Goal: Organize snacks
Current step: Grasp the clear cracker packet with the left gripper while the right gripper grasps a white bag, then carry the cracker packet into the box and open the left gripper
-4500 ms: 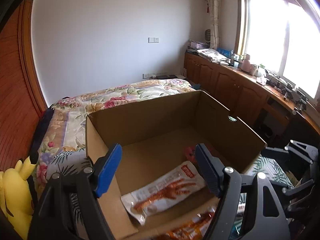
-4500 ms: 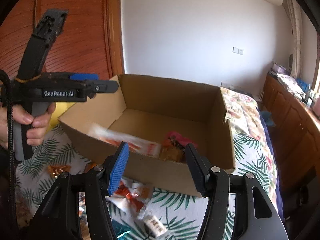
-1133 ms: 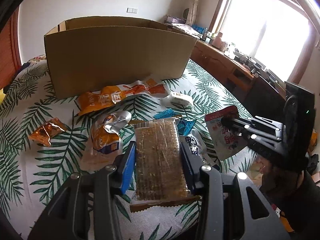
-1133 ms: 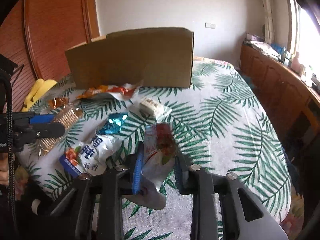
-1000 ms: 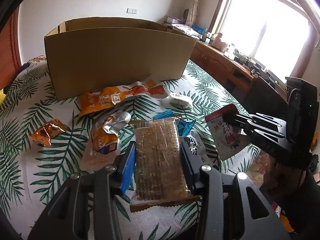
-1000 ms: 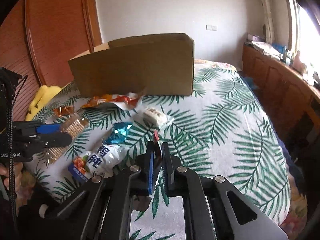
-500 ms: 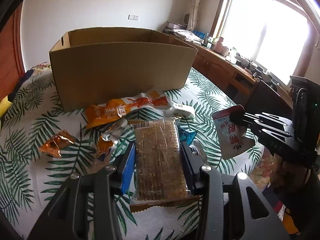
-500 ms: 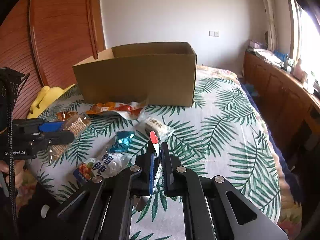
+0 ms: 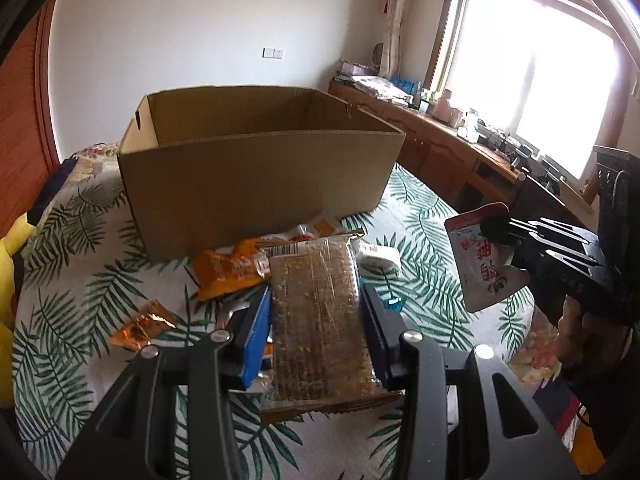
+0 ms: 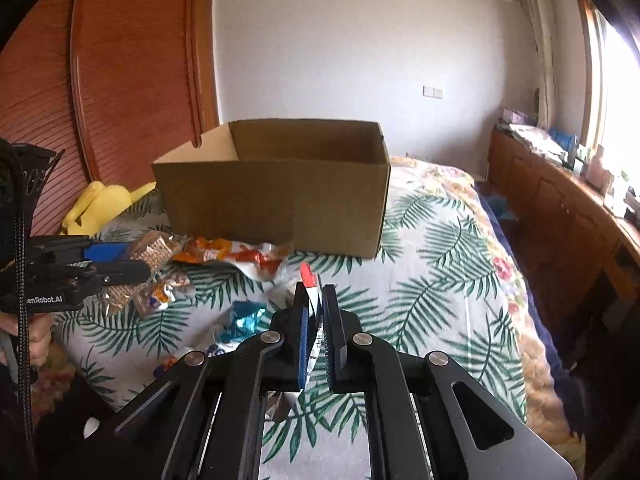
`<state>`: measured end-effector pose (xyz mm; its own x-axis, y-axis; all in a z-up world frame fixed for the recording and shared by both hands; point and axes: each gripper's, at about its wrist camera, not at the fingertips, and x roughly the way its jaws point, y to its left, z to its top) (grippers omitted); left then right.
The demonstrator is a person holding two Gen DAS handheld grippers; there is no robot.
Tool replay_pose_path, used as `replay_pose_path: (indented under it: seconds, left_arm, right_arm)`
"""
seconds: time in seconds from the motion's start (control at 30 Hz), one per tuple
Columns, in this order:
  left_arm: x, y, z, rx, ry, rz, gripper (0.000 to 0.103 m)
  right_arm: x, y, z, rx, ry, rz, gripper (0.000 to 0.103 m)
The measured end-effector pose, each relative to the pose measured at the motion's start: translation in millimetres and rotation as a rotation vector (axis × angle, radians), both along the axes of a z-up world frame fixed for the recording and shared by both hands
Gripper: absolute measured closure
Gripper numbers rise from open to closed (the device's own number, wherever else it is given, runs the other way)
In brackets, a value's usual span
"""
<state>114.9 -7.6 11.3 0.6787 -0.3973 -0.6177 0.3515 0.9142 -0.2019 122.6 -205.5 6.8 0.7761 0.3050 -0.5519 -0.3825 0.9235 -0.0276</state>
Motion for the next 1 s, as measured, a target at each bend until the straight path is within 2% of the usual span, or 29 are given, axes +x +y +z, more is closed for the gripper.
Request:
replay_pose_path:
  seconds: [0.63, 1.0]
  left_arm:
    - [31.7, 9.9, 31.7, -0.006, -0.076, 0.029, 0.061]
    - [78.6, 22.0, 62.4, -0.012, -0.15, 0.032, 0.061]
  right_arm:
    - [26.3, 21.0, 40.0, -0.009, -0.091, 0.069, 0.099]
    - [59.5, 45.2, 75.1, -0.029, -0.173, 0.095, 0.099]
